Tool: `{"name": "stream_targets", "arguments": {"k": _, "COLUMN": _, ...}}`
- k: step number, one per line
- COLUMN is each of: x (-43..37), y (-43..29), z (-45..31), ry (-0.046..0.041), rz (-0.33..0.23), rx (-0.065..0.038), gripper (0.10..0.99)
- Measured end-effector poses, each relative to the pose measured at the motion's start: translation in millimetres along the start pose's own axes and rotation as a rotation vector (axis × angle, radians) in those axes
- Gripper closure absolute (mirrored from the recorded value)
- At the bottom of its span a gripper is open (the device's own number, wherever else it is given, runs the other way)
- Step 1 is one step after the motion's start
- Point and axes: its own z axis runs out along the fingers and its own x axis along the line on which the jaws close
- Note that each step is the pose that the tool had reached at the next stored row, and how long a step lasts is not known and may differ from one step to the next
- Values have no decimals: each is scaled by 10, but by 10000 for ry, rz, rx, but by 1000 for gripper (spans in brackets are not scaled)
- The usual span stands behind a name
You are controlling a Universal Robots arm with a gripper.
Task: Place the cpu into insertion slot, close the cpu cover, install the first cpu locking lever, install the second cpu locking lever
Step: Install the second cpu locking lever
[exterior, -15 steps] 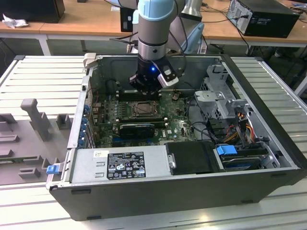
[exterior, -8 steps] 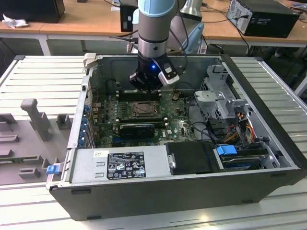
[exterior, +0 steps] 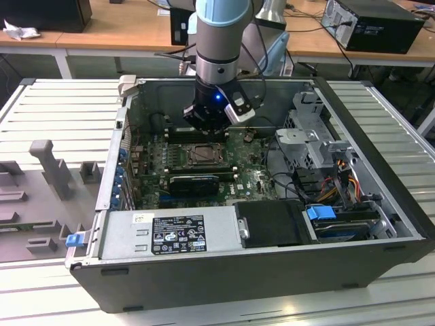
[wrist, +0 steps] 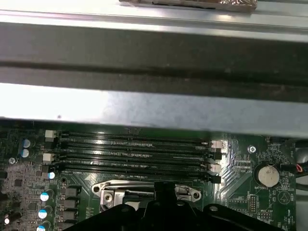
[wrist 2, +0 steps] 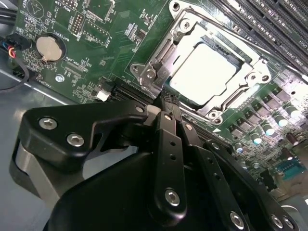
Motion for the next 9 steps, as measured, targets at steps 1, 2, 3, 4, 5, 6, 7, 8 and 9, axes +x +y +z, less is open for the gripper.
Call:
{"name": "stream_targets", "arguments": {"k": 1, "x": 0, "y": -2, "z": 0, "ry": 0, "rz": -1, "rx": 1, "gripper": 980}}
{"name": "stream_targets", "arguments": {"k": 2, "x": 0, "y": -14, "z": -1, "ry": 1, "rz": -2, "rx": 1, "gripper": 980}}
{"name": "stream_targets", "arguments": {"k": 3, "x": 2, "y": -21, "z": -8, "ry": 2, "rz": 0, "rx": 4, "gripper": 980}}
{"name": "stream_targets", "arguments": {"k": 4, "x": 1, "y": -16, "z": -57, "ry": 1, "rz": -1, "rx": 1, "gripper": 980}}
{"name": "stream_targets", "arguments": {"k": 5, "x": 0, "y": -12, "z": -101, "ry": 0, "rz": 0, "rx": 1, "gripper": 980}}
{"name": "stream_targets", "arguments": {"k": 6, "x": 0, "y": -8, "z": -136, "ry": 0, "rz": -1, "rx": 1, "gripper": 980}}
{"name": "stream_targets", "arguments": {"k": 7, "x": -1, "y": -5, "z": -171, "ry": 1, "rz": -1, "rx": 2, "gripper": 980}}
{"name": "stream_targets", "arguments": {"k": 8, "x": -2, "y": 5, "z": -257, "ry": 0, "rz": -1, "rx": 0, "gripper": 980}}
{"name": "stream_targets", "arguments": {"k": 9, "x": -2, "y": 10, "z": -327, "ry": 0, "rz": -3, "rx": 0, "gripper": 980}}
